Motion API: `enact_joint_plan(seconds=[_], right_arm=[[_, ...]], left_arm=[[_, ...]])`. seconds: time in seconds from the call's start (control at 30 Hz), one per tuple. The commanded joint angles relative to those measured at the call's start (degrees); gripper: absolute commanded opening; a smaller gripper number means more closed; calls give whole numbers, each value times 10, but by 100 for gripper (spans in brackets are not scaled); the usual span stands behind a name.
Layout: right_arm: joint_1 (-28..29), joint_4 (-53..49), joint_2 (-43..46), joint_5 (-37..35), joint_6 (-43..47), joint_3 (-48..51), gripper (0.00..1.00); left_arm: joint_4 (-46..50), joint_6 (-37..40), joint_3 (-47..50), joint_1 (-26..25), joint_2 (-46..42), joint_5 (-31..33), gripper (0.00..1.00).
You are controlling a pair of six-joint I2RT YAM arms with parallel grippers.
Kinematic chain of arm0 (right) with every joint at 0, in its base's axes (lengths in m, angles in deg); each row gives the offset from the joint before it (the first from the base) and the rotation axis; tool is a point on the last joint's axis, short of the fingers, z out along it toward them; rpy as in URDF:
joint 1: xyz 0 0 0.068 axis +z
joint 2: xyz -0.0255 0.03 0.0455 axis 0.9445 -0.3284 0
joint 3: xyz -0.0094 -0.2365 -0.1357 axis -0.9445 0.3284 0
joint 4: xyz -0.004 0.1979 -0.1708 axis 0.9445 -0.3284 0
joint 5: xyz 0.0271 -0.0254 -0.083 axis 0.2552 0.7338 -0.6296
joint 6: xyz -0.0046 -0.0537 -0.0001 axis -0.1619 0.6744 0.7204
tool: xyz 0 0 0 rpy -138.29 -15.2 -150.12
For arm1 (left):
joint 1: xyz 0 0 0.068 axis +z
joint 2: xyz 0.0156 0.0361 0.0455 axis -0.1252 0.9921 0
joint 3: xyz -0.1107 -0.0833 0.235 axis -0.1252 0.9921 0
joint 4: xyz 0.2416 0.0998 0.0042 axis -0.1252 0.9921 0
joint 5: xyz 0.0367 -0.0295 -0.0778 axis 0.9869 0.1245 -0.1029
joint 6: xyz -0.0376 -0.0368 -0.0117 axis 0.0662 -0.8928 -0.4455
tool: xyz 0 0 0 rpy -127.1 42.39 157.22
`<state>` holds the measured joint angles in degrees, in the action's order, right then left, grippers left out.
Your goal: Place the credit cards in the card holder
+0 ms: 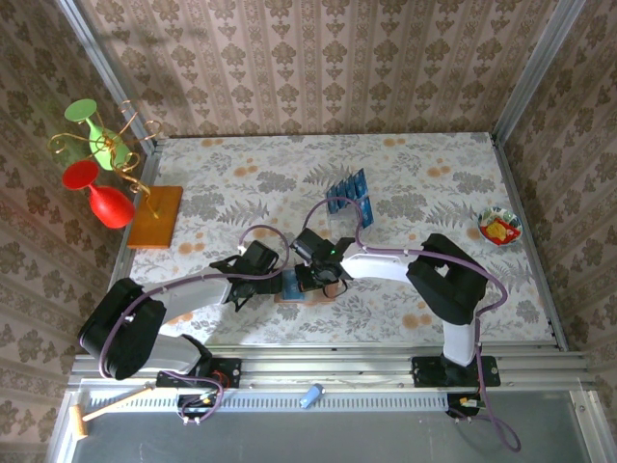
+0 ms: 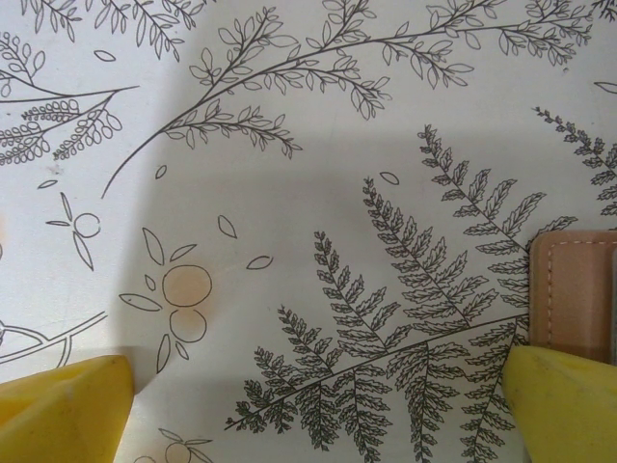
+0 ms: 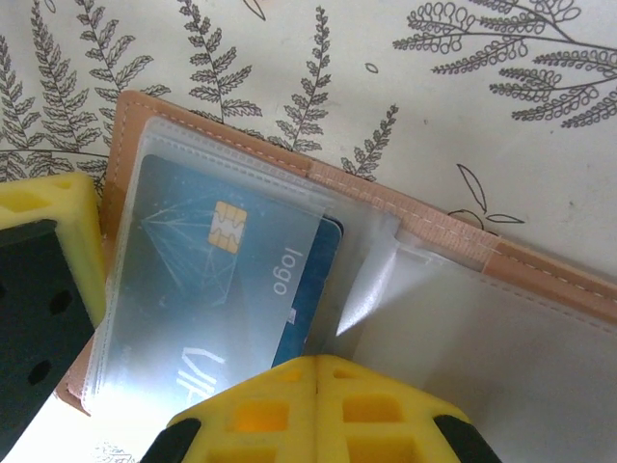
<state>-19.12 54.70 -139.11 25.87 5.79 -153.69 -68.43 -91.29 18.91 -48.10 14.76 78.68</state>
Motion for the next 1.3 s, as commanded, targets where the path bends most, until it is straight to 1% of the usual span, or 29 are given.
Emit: enact_joint_plan(seconds=[0.0,0.17,0.3,0.47,0.87,1.27], right_arm=[[-2,17,15,15,-7,1,0],[-6,5,45,-2,-7,18,0],[-5,11,54,1,-17,35,0],[2,29,60,6,-32,53,0],[17,50,55,7,-49,68,0],[18,54,34,17,-50,55,0]], left_arm=[[9,5,5,-6,9,-16,100],[40,7,-8,2,-21,-5,100],[67,1,-13,12,-47,0,100],[86,-7,-7,14,-58,-1,100],[66,-19,19,8,-56,-20,100],[36,-24,25,-5,-24,-27,100]])
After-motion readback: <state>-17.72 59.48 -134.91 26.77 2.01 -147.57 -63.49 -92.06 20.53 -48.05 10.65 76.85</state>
